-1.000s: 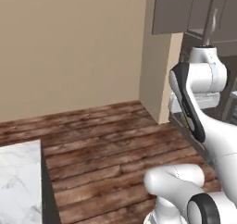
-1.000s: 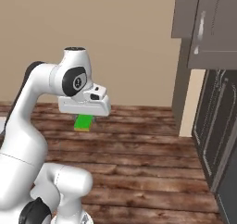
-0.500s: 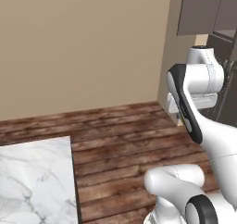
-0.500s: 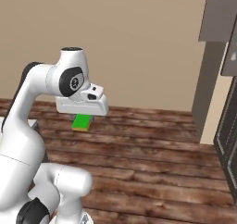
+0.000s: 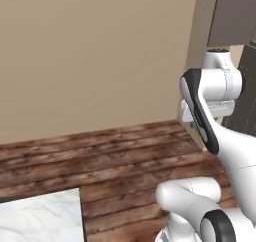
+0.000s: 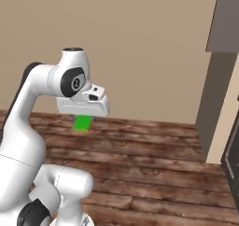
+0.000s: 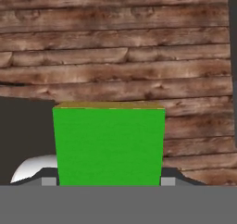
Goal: Pick up the sponge and sponge from the sink, and place them back in the cabinet, and close the cabinet doors.
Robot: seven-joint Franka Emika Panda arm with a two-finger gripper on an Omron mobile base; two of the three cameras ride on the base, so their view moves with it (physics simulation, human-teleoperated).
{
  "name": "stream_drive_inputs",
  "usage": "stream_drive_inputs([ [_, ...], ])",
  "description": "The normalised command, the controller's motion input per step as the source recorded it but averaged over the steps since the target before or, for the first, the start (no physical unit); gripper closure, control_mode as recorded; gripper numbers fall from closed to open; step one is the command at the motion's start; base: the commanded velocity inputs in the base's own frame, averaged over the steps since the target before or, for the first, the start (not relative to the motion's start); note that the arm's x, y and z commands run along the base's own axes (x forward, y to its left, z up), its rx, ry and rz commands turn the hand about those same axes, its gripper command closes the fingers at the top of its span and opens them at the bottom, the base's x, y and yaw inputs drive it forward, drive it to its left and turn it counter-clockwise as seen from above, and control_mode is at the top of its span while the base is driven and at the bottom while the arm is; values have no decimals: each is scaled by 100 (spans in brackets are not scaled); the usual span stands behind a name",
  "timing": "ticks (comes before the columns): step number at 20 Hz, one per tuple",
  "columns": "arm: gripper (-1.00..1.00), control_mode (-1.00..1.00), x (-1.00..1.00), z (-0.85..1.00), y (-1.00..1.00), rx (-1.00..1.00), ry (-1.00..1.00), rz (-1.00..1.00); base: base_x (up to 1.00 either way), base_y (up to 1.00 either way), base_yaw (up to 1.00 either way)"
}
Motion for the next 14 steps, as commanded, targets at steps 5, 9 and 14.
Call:
stream_drive_inputs([
  [5,100,100,0,0,0,0,0,0,92,-1,-1],
  [9,100,100,0,0,0,0,0,0,98,-5,-2],
  [14,100,100,0,0,0,0,0,0,95,-8,-2],
])
